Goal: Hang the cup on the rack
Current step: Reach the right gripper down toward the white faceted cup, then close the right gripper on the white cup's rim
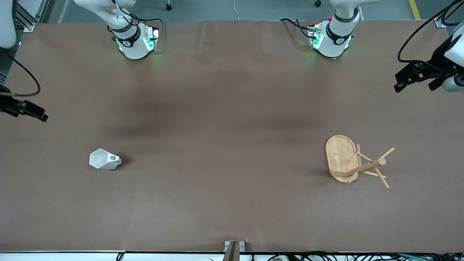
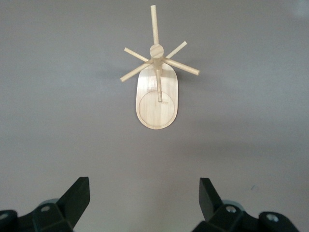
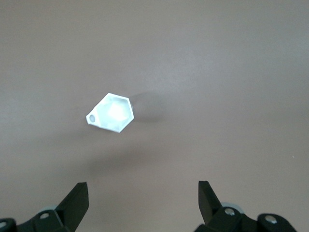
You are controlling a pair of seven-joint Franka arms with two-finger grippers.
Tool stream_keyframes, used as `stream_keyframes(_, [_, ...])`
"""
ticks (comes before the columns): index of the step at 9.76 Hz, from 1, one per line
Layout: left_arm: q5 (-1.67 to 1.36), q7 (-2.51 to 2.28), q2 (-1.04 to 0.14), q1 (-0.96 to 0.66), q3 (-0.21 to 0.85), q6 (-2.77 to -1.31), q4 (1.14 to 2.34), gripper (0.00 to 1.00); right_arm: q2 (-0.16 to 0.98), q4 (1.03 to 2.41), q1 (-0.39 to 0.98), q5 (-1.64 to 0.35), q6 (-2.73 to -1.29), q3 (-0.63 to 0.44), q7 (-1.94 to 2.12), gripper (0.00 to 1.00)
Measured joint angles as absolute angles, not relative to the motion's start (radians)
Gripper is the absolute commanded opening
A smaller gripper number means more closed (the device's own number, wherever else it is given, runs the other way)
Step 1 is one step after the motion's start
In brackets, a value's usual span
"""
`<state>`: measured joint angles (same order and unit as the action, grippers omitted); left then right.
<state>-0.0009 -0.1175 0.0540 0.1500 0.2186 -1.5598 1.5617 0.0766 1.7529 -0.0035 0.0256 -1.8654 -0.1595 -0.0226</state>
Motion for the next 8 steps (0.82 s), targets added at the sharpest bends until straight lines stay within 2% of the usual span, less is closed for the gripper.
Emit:
stream_keyframes(5, [-0.001, -0.117, 0.053, 0.154, 0.220, -1.560, 1.562, 1.00, 0.301, 1.756, -0.003, 0.026, -2.097, -0.159, -0.018, 1.00])
stream_keyframes(8, [-0.001, -0.117, 0.053, 0.154, 0.221, -1.560, 1.562, 1.00, 0.398, 1.755, -0.001, 0.025, -2.167, -0.151, -0.002, 1.00])
